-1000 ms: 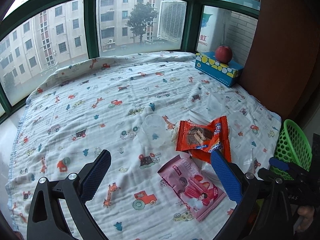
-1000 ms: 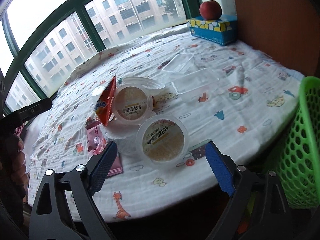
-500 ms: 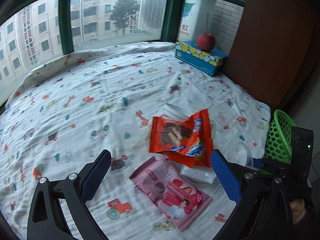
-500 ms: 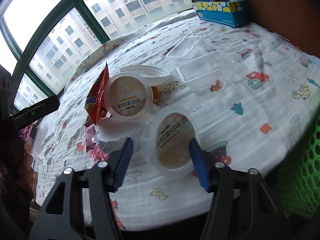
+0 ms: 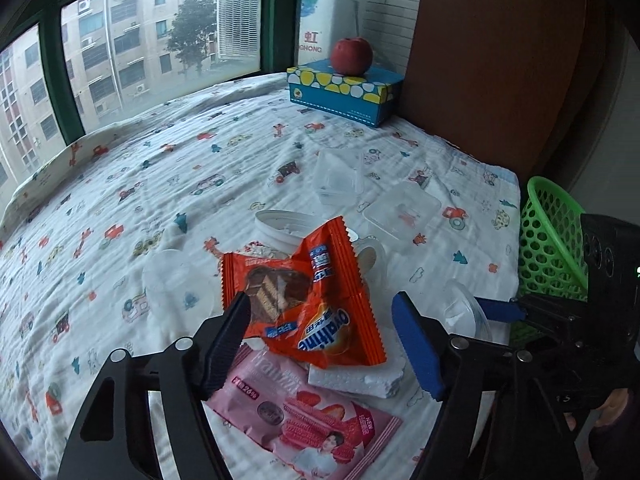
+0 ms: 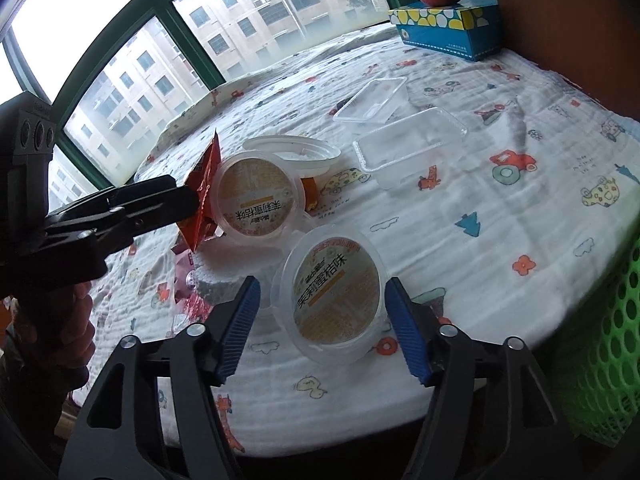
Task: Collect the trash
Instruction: 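Grasp the orange wafer wrapper with the left tool while the right tool grasps a clear cup, then carry both items to the green wastebasket and open both tools to drop them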
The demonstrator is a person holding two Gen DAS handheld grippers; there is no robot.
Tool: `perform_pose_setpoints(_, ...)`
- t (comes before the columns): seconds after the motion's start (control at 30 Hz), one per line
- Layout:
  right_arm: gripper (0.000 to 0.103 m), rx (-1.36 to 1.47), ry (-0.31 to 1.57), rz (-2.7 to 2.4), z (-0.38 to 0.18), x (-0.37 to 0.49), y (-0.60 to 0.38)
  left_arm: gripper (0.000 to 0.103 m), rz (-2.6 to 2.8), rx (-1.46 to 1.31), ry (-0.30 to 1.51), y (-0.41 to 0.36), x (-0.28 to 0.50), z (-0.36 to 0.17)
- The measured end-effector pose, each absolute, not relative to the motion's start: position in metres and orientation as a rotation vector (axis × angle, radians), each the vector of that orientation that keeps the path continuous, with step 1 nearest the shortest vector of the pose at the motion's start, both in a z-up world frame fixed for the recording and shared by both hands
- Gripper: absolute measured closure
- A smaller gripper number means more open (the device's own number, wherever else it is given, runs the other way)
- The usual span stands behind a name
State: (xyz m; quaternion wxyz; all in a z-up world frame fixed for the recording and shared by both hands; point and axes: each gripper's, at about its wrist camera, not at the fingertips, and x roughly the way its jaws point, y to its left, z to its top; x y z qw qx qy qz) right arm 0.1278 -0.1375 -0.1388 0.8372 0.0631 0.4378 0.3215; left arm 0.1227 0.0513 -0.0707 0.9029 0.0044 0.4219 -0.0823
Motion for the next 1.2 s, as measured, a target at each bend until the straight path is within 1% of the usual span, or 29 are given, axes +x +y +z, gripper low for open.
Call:
perform_pose_setpoints(0.17,0.033,0.13,0.946,0.721,-0.144,0.137,-0.134,0.047,-0.18,-0.007,0.897,0.052,0.131,-0.079)
perform_pose_setpoints(0.27,0.032,0.119,0.951,0.737,-0.147,0.138,-0.13,0.053,-0.197,-0.044,0.904,0.057,0.133,-0.082)
perform_pose_setpoints(0.33,0.032,0.112,0.949,0.741,-0.147,0.139,-0.129,0.059,-0.209,-0.054,0.907,0.059,0.133,-0.084)
perform_pose_setpoints(0.4,0.033,0.123,0.947,0.74,-0.147,0.139,-0.13,0.07,-0.228,-0.064,0.903,0.06,0.132,-0.084)
perform_pose_setpoints(0.43,0.033,0.13,0.946,0.74,-0.147,0.139,-0.131,0.072,-0.231,-0.067,0.904,0.061,0.132,-0.084)
perform_pose_setpoints(0.47,0.033,0.132,0.946,0.738,-0.147,0.139,-0.132,0.078,-0.233,-0.069,0.902,0.061,0.131,-0.084)
perform_pose_setpoints(0.5,0.033,0.13,0.942,0.728,-0.146,0.139,-0.133,0.081,-0.239,-0.073,0.899,0.061,0.129,-0.083)
perform_pose_setpoints(0.53,0.033,0.13,0.938,0.727,-0.145,0.139,-0.134,0.082,-0.241,-0.074,0.897,0.062,0.128,-0.082)
perform_pose_setpoints(0.57,0.031,0.135,0.936,0.732,-0.144,0.14,-0.135,0.084,-0.24,-0.072,0.892,0.062,0.126,-0.081)
perform_pose_setpoints(0.6,0.027,0.138,0.934,0.729,-0.144,0.141,-0.136,0.086,-0.241,-0.072,0.886,0.063,0.124,-0.08)
perform_pose_setpoints(0.67,0.024,0.136,0.933,0.728,-0.145,0.143,-0.136,0.088,-0.237,-0.08,0.88,0.066,0.121,-0.077)
perform_pose_setpoints(0.77,0.025,0.136,0.95,0.742,-0.149,0.145,-0.133,0.089,-0.232,-0.099,0.861,0.072,0.115,-0.069)
perform_pose_setpoints(0.83,0.03,0.135,0.947,0.747,-0.15,0.143,-0.131,0.089,-0.232,-0.106,0.845,0.075,0.111,-0.064)
perform_pose_setpoints(0.9,0.037,0.139,0.945,0.752,-0.149,0.142,-0.13,0.089,-0.231,-0.108,0.825,0.078,0.107,-0.057)
perform_pose_setpoints(1.2,0.039,0.128,0.882,0.72,-0.134,0.126,-0.132,0.091,-0.241,-0.103,0.778,0.076,0.098,-0.036)
